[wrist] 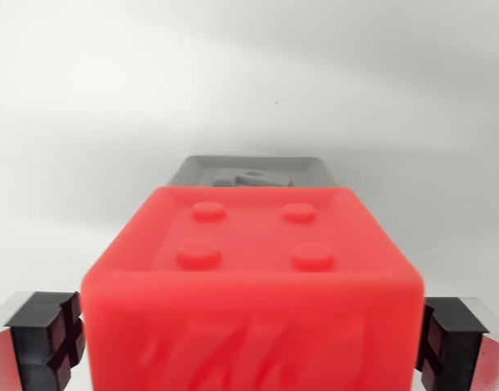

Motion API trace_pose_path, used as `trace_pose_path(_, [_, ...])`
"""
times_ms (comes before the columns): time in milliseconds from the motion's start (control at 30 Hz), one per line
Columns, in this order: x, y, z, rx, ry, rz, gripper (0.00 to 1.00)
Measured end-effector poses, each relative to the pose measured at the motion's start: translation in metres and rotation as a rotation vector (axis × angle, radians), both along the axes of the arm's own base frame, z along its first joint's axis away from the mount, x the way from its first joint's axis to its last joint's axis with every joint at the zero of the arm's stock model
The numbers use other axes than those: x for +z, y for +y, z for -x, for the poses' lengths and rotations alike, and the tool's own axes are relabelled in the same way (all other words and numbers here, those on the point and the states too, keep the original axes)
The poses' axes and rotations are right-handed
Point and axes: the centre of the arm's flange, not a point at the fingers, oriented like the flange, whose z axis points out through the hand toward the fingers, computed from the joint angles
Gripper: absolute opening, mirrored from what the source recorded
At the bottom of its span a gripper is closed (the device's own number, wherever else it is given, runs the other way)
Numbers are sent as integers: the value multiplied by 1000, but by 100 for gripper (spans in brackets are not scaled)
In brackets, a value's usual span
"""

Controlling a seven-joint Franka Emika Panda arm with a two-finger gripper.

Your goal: Destack cube

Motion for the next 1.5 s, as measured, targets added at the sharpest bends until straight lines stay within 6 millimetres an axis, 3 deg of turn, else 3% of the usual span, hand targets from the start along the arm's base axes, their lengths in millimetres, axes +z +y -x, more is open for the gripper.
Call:
trace_pose_path(133, [-3,0,0,0,-1,0,100])
trace_pose_path(167, [-3,0,0,0,-1,0,0])
trace_pose_path(1500, [0,0,-1,0,-4,-1,0])
